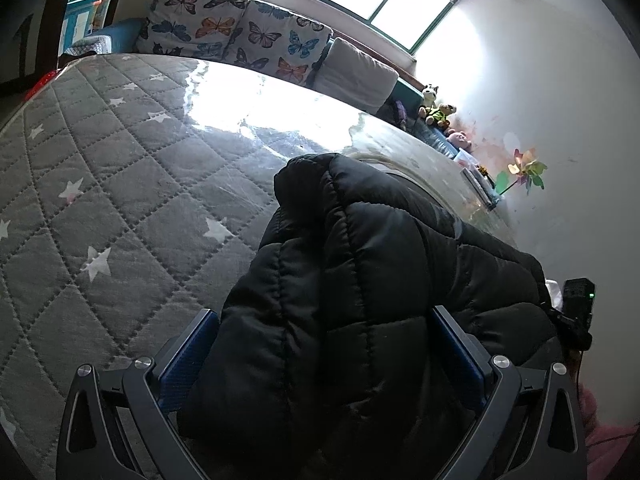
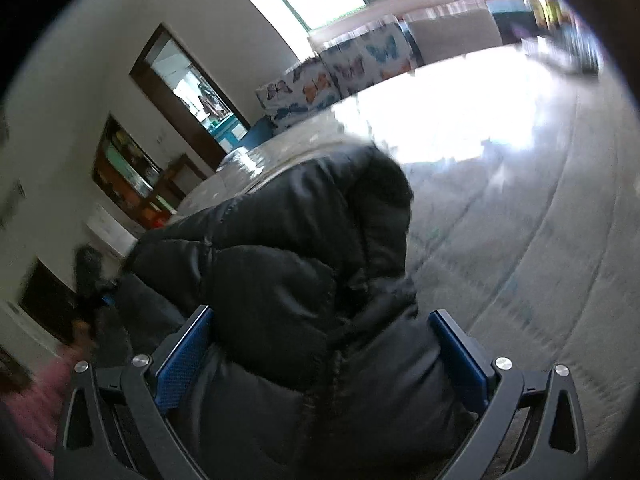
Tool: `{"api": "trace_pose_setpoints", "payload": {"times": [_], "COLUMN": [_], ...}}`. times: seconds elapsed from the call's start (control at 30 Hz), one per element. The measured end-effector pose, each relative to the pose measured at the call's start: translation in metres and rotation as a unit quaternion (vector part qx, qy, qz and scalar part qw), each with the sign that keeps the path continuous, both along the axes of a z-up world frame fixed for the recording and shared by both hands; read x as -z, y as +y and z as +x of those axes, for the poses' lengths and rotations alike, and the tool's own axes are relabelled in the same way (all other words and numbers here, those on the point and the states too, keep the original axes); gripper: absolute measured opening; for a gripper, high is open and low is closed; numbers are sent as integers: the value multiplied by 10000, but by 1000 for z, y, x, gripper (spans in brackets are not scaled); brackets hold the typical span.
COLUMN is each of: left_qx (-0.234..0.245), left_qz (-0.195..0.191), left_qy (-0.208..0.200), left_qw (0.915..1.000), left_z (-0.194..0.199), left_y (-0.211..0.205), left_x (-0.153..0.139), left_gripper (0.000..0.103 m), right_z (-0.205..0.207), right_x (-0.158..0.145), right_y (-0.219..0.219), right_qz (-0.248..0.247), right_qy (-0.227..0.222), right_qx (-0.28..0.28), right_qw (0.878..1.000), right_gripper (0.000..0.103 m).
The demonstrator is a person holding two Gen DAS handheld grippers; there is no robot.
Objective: Fold large clothes
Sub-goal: 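Grip the folded jacket bundle with both grippers and lift it up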
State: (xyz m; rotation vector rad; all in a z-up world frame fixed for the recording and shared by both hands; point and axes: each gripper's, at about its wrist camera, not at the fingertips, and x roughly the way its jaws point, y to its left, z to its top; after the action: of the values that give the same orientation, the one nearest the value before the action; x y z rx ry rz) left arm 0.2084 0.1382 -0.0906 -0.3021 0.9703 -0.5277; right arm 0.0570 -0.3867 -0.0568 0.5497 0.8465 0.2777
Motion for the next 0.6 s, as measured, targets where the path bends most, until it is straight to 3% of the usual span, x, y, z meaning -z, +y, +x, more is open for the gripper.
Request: {"api": "trace_pose_setpoints", "payload": {"times": [0.3,0.47,0.6], "left_qx": [-33,-90,-93], "left_qz": [-31,-7,-1], "left_qy": [-9,115,112], "left_qw": [10000,9999,9999], "left_z": [-7,-16,-24], "left_y": [3,6,14], "left_x": [7,9,8], "left_gripper": [103,103,103], "right_z": [3,2,-1], "right_x": [-1,-2,-1], "right_y": [2,2,4], "right_qz": [136,367,408], "right_qy": [407,947,1061], "right_qx": [83,-249,-437], "right_qw": [9990,9945,9926], "right_gripper": [103,103,103]}}
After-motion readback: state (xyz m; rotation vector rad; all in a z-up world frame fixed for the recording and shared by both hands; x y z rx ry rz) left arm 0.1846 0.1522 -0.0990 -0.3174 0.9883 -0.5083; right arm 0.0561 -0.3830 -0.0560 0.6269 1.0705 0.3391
